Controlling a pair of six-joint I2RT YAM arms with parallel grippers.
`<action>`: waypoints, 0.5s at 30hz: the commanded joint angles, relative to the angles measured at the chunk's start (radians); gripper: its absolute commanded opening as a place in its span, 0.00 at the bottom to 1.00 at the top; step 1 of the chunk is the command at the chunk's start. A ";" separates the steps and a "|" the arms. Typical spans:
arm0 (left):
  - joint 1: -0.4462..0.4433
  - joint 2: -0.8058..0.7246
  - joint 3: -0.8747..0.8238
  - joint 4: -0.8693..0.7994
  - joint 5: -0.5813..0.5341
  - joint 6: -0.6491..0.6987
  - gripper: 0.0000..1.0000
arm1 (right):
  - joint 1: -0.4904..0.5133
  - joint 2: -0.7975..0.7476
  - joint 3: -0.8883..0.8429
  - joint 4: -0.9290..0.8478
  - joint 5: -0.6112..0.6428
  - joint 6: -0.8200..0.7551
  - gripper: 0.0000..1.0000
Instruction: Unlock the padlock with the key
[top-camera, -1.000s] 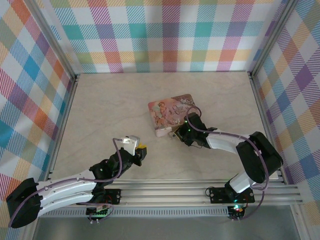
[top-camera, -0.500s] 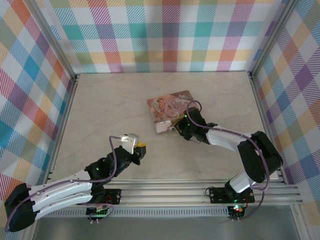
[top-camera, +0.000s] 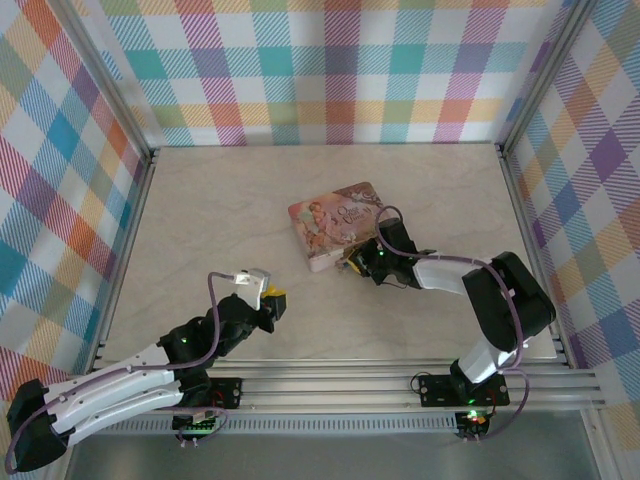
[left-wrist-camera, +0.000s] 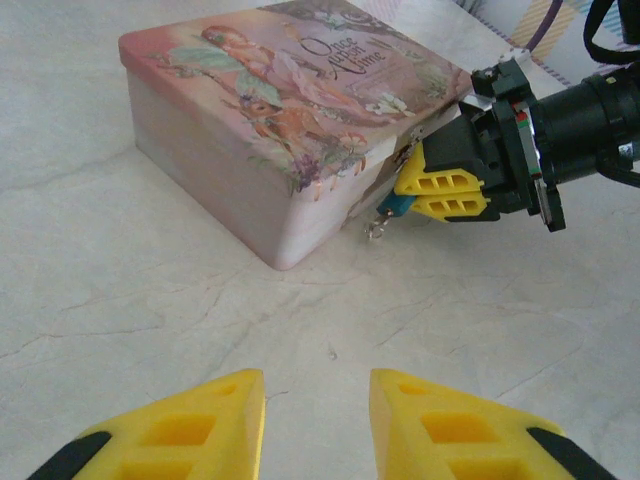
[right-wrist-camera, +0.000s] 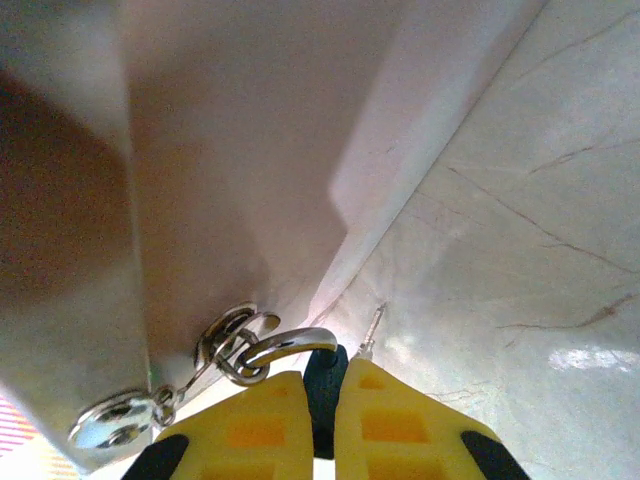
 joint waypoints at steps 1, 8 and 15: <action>0.006 0.038 0.044 -0.002 -0.011 -0.021 0.33 | -0.019 -0.014 -0.005 0.010 -0.082 -0.062 0.00; 0.009 0.156 0.109 0.047 0.019 -0.031 0.33 | -0.039 -0.111 -0.004 -0.060 -0.084 -0.177 0.00; 0.026 0.294 0.216 0.048 0.067 -0.007 0.32 | -0.080 -0.135 -0.044 -0.038 -0.095 -0.230 0.00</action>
